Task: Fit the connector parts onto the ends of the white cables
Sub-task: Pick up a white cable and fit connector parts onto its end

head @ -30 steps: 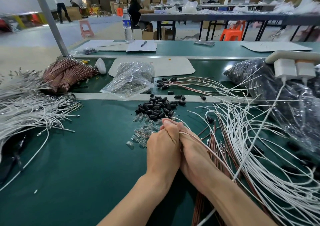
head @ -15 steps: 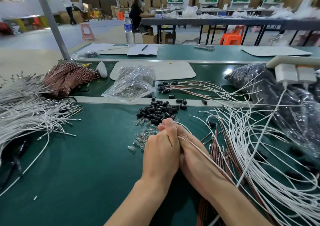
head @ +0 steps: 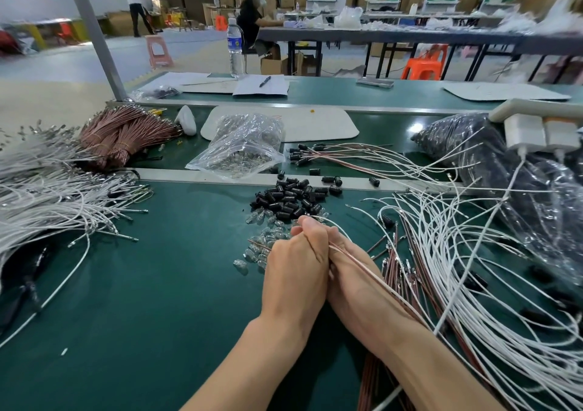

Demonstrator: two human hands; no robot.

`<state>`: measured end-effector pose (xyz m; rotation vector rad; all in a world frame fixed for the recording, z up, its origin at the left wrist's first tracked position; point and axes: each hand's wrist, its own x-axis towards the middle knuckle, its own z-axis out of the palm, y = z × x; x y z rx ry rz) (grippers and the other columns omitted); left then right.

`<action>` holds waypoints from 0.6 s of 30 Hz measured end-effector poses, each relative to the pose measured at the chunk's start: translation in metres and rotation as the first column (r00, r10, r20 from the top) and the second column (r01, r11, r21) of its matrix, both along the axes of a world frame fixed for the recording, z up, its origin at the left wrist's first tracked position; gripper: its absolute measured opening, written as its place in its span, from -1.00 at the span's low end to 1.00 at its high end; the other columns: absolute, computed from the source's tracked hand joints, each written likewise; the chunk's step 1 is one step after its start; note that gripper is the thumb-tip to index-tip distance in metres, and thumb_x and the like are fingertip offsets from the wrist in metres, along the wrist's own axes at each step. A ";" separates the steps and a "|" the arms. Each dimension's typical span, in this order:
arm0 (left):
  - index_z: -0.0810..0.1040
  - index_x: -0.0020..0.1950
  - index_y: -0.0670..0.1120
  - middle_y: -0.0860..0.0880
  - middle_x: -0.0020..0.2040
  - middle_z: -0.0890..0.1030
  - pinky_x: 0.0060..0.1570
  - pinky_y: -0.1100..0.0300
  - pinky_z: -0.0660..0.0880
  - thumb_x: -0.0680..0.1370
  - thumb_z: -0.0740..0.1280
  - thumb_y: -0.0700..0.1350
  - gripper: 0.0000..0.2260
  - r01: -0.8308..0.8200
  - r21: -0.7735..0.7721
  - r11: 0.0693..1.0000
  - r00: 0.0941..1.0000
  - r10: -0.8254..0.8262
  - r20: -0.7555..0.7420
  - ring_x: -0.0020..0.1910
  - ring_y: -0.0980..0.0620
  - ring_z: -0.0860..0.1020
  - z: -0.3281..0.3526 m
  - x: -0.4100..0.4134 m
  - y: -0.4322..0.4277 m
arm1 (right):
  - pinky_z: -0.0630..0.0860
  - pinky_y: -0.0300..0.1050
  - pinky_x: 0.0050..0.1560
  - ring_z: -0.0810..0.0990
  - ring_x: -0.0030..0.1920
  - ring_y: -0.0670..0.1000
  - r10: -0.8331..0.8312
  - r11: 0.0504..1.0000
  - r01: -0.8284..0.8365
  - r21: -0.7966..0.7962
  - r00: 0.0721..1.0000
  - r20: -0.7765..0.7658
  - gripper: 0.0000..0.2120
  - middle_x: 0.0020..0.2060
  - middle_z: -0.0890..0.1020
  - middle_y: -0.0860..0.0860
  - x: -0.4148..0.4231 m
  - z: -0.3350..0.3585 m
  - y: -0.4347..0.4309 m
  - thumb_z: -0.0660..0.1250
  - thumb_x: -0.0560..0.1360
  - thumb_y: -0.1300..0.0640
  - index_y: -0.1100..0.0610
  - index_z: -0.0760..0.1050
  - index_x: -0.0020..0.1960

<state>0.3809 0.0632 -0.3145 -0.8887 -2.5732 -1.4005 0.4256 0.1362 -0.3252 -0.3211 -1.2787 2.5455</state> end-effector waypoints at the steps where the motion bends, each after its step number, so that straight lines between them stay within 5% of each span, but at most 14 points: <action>1: 0.50 -0.19 -0.26 -0.10 -0.53 0.47 -0.57 0.18 0.20 0.57 -0.03 -0.17 -0.65 -0.008 0.014 1.000 1.000 0.009 -0.022 -0.62 -0.05 0.27 -0.001 0.001 0.001 | 0.61 -0.24 -0.07 0.71 -0.03 -0.03 -0.003 1.000 0.003 -0.006 1.000 0.005 -0.70 -0.03 0.72 0.11 0.000 -0.001 0.000 0.23 0.62 0.15 0.30 0.57 0.24; 6: 0.50 -0.37 -0.32 -0.16 -0.53 0.49 -0.60 0.13 0.43 0.46 0.10 -0.31 -0.73 0.015 0.053 0.998 0.981 -0.004 -0.193 -0.61 -0.13 0.47 -0.007 -0.001 0.002 | 0.60 -0.28 -0.12 0.72 -0.07 -0.05 -0.003 1.000 0.003 -0.012 1.000 0.030 -0.72 -0.06 0.74 0.09 0.002 0.002 -0.001 0.16 0.68 0.21 0.22 0.65 0.14; 9: 0.40 -0.49 0.00 0.04 -0.57 0.42 -0.49 0.09 0.41 0.59 0.01 -0.08 -0.55 -0.038 0.155 0.987 0.996 0.050 -0.070 -0.54 -0.05 0.45 -0.006 0.000 0.002 | 0.61 -0.28 -0.08 0.72 0.00 -0.04 0.013 1.000 -0.013 0.019 1.000 0.018 -0.69 0.00 0.74 0.09 0.004 0.005 0.000 0.16 0.68 0.18 0.15 0.69 0.10; 12: 0.37 -0.41 0.02 0.07 -0.48 0.48 -0.34 -0.02 0.42 0.60 -0.01 0.11 -0.56 -0.107 0.269 0.957 0.992 0.085 0.090 -0.45 0.07 0.42 -0.010 -0.004 0.007 | 0.61 -0.25 0.01 0.69 0.11 -0.03 0.029 0.997 -0.028 0.073 1.000 -0.006 -0.70 0.10 0.72 0.06 0.006 0.009 0.004 0.14 0.69 0.18 0.09 0.60 0.27; 14: 0.36 -0.35 0.02 0.10 -0.44 0.47 -0.38 0.12 0.37 0.63 0.05 0.12 -0.61 -0.140 0.404 0.904 0.983 0.079 0.164 -0.44 0.10 0.39 -0.008 -0.010 0.003 | 0.59 -0.17 0.18 0.65 0.22 0.04 0.035 0.994 -0.029 0.105 0.998 -0.053 -0.67 0.20 0.68 0.08 0.008 0.011 0.008 0.17 0.66 0.24 0.06 0.53 0.35; 18: 0.39 -0.23 -0.04 0.05 -0.38 0.39 -0.46 0.23 0.33 0.68 0.10 0.21 -0.57 -0.236 0.555 0.798 0.949 0.068 0.307 -0.42 0.07 0.33 0.000 -0.027 -0.010 | 0.60 -0.06 0.20 0.65 0.21 0.12 -0.008 0.997 0.016 0.080 0.996 -0.089 -0.67 0.25 0.64 0.08 0.014 0.018 0.019 0.36 0.50 0.20 0.01 0.64 0.24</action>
